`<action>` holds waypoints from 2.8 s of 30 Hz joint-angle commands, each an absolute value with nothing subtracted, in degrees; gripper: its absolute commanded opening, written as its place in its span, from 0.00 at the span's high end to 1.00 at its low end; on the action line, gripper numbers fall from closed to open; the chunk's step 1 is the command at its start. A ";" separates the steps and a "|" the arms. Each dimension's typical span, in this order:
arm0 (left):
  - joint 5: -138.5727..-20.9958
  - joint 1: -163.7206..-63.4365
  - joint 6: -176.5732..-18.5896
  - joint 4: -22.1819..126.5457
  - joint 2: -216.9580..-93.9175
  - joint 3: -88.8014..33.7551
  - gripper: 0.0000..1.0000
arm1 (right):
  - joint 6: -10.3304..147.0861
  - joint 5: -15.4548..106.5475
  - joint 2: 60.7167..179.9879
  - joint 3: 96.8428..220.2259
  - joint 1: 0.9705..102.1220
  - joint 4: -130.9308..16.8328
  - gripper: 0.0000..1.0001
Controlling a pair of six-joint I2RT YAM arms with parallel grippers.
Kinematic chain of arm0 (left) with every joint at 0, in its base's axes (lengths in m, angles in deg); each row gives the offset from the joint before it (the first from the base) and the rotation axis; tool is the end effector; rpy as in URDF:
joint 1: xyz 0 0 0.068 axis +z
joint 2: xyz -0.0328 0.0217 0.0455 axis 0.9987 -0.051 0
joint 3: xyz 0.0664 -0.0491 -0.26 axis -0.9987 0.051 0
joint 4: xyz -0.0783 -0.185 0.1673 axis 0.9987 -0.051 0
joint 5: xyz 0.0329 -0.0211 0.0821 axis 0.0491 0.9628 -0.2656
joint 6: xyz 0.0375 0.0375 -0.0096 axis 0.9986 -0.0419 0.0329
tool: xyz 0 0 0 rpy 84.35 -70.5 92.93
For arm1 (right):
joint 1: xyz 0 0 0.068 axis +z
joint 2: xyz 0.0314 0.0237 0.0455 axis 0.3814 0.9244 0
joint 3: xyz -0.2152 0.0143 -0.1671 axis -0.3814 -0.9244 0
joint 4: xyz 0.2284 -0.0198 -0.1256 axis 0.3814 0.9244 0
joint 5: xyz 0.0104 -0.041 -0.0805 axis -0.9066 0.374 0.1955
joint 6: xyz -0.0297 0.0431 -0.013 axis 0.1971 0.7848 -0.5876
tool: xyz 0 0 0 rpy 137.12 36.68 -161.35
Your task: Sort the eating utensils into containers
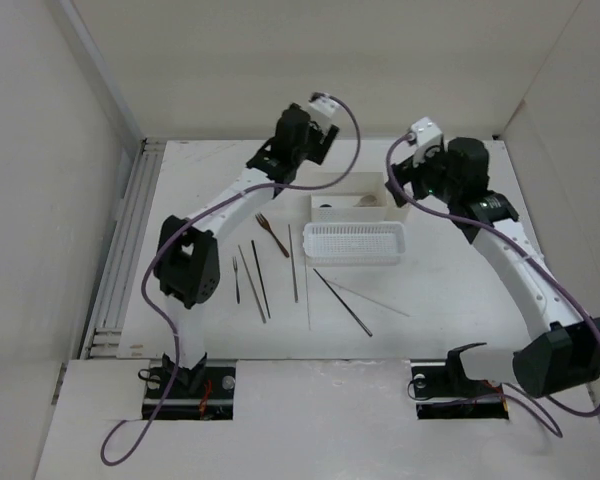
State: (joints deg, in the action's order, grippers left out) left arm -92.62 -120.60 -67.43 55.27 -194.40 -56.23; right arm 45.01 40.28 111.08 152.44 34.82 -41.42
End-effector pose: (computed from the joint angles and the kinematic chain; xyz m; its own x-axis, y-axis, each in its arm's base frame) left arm 0.4095 -0.2680 0.3394 0.0403 0.3541 -0.9343 0.4979 0.8036 0.3261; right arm 0.2794 0.0695 0.3801 -0.1784 -0.3236 -0.9292 -0.4872 0.8495 -0.2023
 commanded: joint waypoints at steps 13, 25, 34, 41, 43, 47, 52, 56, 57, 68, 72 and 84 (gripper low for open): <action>-106.24 -101.49 -98.40 38.12 -161.34 -21.72 0.35 | 37.12 50.19 124.34 141.10 61.18 -21.16 0.43; -106.85 -101.49 -93.92 43.22 -157.11 -17.93 0.35 | 39.67 53.02 134.90 144.95 65.30 -16.52 0.42; -103.87 -101.49 -93.91 43.22 -159.66 -19.51 0.35 | 44.24 55.29 139.20 148.11 69.27 -16.95 0.48; -104.66 -100.97 -92.68 43.75 -160.80 -21.53 0.35 | 44.95 57.49 142.98 148.12 69.27 -16.42 0.56; -104.66 -100.97 -92.15 44.27 -160.80 -22.06 0.35 | 44.95 58.02 143.59 148.12 69.27 -16.42 0.56; -104.66 -100.97 -91.63 44.28 -161.33 -23.38 0.35 | 46.35 60.46 145.00 148.64 69.27 -15.90 0.65; -106.41 -100.97 -90.31 45.51 -161.33 -24.52 0.33 | 47.06 60.14 145.98 149.87 69.27 -15.90 1.00; -106.41 -100.97 -89.69 45.51 -161.33 -24.52 0.33 | 48.37 58.90 143.52 150.40 69.27 -15.90 1.00; -106.41 -100.97 -89.69 45.51 -161.33 -24.52 0.33 | 48.38 58.90 143.51 150.40 69.27 -15.90 1.00; -105.28 -100.97 -90.22 44.98 -161.86 -25.05 0.33 | 47.24 54.77 129.72 149.53 69.27 -16.42 1.00; -105.27 -100.97 -90.75 44.45 -161.86 -25.57 0.33 | 47.24 54.16 126.03 152.40 69.27 -16.95 1.00; -104.74 -100.97 -91.28 43.93 -162.91 -25.58 0.33 | 68.39 53.18 107.74 150.31 40.81 -59.20 1.00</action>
State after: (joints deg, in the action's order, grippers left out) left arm -104.76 -101.21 -90.54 43.01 -162.84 -23.01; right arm 58.71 50.88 109.84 152.46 46.25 -40.83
